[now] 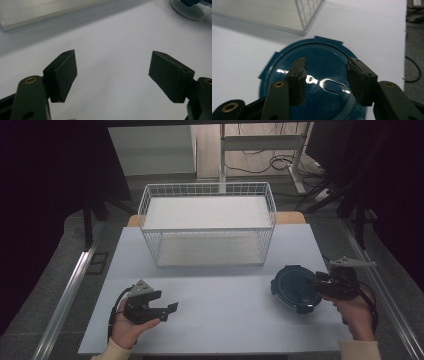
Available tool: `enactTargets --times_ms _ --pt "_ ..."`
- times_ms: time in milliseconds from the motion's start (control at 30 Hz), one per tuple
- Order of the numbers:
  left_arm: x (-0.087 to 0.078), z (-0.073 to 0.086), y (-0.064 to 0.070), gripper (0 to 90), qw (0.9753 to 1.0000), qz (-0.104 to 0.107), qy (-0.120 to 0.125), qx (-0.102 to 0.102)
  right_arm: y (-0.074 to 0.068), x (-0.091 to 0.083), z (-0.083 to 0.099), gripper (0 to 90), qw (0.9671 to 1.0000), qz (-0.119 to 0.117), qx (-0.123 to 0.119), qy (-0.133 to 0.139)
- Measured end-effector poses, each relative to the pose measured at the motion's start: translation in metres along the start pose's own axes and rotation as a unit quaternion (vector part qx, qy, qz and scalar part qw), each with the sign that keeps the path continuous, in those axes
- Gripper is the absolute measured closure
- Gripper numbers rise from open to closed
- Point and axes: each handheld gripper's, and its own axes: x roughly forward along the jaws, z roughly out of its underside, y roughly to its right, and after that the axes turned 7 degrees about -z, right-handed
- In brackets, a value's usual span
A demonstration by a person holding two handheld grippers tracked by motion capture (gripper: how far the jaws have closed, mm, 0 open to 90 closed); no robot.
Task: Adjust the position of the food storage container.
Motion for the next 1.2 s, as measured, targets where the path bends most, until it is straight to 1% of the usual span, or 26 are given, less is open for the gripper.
enactTargets --times_ms 100,200,233,267,300,333,400,500,633,833,933,1000,1100,1133,1200 --pt "0.000 0.000 0.000 22.1 1.0000 0.000 0.000 -0.001 0.009 0.000 0.003 53.7 0.9999 0.010 0.007 -0.007" --pt "0.000 0.000 -0.001 22.2 1.0000 0.001 -0.001 -0.002 0.019 0.000 0.006 59.4 0.9995 0.023 0.017 -0.013" --pt "0.000 0.000 -0.001 22.2 1.0000 0.001 -0.001 -0.002 0.019 0.000 0.006 59.4 0.9995 0.023 0.017 -0.013" --pt "0.001 0.000 -0.001 22.2 1.0000 0.001 -0.001 -0.004 0.025 0.000 0.008 66.1 0.9990 0.037 0.022 -0.017" --pt "0.001 0.000 -0.001 22.2 1.0000 0.001 -0.001 -0.004 0.025 0.000 0.008 66.1 0.9990 0.037 0.022 -0.017" --pt "0.001 0.001 -0.002 22.3 1.0000 0.002 -0.002 -0.004 0.031 0.001 0.011 74.6 0.9978 0.054 0.027 -0.027" --pt "0.001 0.001 -0.001 22.3 1.0000 0.002 -0.002 -0.003 0.037 0.001 0.013 81.9 0.9966 0.069 0.031 -0.033" --pt "0.001 0.000 -0.001 22.3 1.0000 0.001 -0.002 -0.003 0.045 0.003 0.016 88.1 0.9959 0.075 0.036 -0.037" --pt "0.003 0.001 -0.001 22.4 1.0000 0.001 -0.004 -0.003 0.054 0.007 0.019 89.4 0.9953 0.078 0.037 -0.044" --pt "0.005 0.002 0.000 22.5 1.0000 0.000 -0.008 -0.002 0.060 0.023 0.021 89.6 0.9948 0.067 0.034 -0.068" --pt "0.006 0.002 0.000 22.5 0.9999 0.001 -0.011 -0.002 0.060 0.027 0.023 89.7 0.9941 0.061 0.036 -0.082" --pt "0.007 0.002 0.000 22.5 0.9999 0.001 -0.011 -0.002 0.058 0.028 0.022 89.8 0.9942 0.058 0.034 -0.084" --pt "0.007 0.003 0.001 22.5 0.9999 0.002 -0.010 -0.002 0.057 0.027 0.021 89.9 0.9940 0.059 0.030 -0.086" --pt "0.006 0.002 0.001 22.5 0.9999 0.003 -0.010 -0.002 0.056 0.026 0.022 89.9 0.9936 0.060 0.028 -0.091" --pt "0.006 0.002 0.001 22.5 0.9999 0.004 -0.009 -0.003 0.055 0.026 0.023 89.9 0.9940 0.060 0.026 -0.087"
